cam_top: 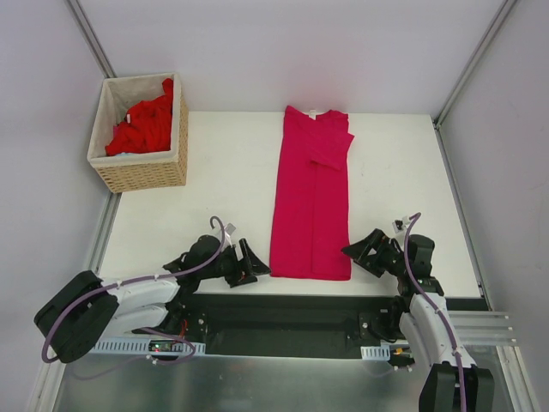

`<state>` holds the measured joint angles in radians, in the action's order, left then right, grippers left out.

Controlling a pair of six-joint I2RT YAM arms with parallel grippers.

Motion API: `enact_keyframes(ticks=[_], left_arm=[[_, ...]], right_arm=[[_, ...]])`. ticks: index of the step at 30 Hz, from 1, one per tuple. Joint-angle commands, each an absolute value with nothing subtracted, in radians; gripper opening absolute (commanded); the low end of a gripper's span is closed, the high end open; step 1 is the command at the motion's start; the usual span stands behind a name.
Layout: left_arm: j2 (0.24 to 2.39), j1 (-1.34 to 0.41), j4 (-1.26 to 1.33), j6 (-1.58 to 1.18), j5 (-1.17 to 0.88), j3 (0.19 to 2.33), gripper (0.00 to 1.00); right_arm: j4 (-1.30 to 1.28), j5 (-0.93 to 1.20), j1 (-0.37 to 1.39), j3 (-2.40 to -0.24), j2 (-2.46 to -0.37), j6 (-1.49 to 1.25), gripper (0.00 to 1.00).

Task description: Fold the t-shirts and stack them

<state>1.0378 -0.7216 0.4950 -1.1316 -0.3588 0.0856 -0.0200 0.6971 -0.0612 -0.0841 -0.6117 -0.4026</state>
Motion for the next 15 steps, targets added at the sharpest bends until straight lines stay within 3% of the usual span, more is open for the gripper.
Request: enact_keyframes(ticks=[1,15], left_arm=[[1.121,-0.749,0.354,-1.072,-0.276,0.118,0.77],[1.25,-0.75,0.357,-1.071,-0.227,0.176,0.62]], right_arm=[[-0.012,0.716,-0.066,-0.098,-0.603,-0.396,0.89],[-0.018,0.715,-0.066,-0.098,-0.591,-0.394,0.89]])
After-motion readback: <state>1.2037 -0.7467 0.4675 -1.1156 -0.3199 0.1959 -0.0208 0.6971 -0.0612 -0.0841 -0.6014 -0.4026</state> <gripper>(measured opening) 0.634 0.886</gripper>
